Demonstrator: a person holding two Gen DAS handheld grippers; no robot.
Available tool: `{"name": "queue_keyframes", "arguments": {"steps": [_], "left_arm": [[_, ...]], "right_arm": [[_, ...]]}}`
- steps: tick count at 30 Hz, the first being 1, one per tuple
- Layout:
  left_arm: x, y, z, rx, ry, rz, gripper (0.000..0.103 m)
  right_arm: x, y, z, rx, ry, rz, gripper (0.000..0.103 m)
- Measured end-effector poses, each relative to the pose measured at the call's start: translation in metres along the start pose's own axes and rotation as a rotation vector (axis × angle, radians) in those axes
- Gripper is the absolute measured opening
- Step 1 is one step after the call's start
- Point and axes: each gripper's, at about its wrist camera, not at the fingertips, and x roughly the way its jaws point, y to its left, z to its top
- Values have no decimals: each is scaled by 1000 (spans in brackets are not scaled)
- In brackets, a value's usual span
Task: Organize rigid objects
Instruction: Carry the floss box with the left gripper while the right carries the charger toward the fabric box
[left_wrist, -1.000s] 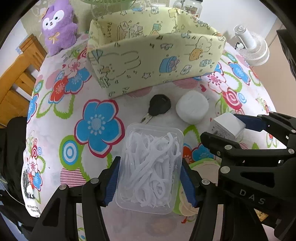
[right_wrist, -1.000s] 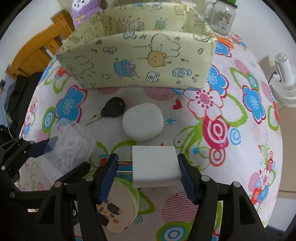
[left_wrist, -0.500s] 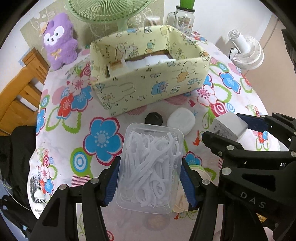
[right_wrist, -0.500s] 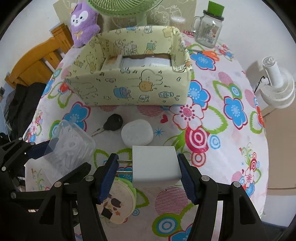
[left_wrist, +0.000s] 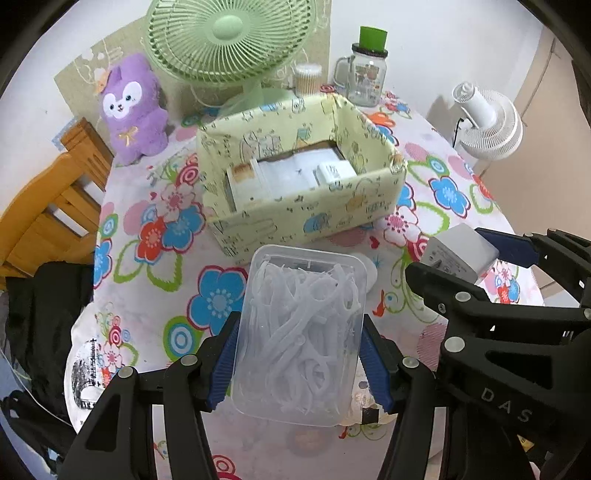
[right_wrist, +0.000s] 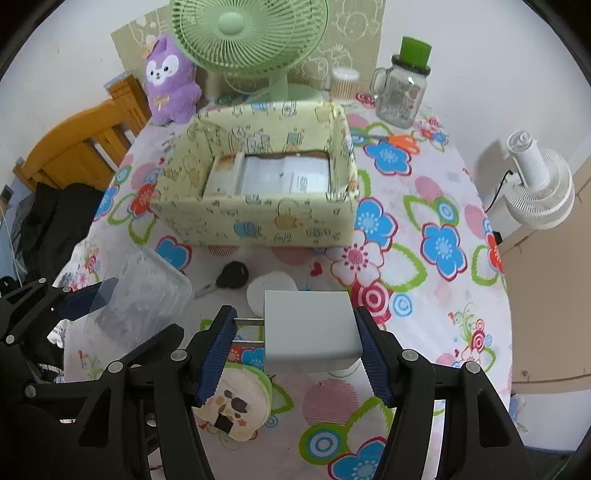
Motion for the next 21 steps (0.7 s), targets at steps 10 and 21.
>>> {"name": "queue_keyframes", "arguments": {"steps": [10,21], "left_arm": [[-21,0,12,-10,-30,16,62],[-31,2,29,-35,-59,14,62]], "right_arm": [[-20,-1,15,-4,-19,11,67],[-32,-4,34,2,-25,22,67]]}}
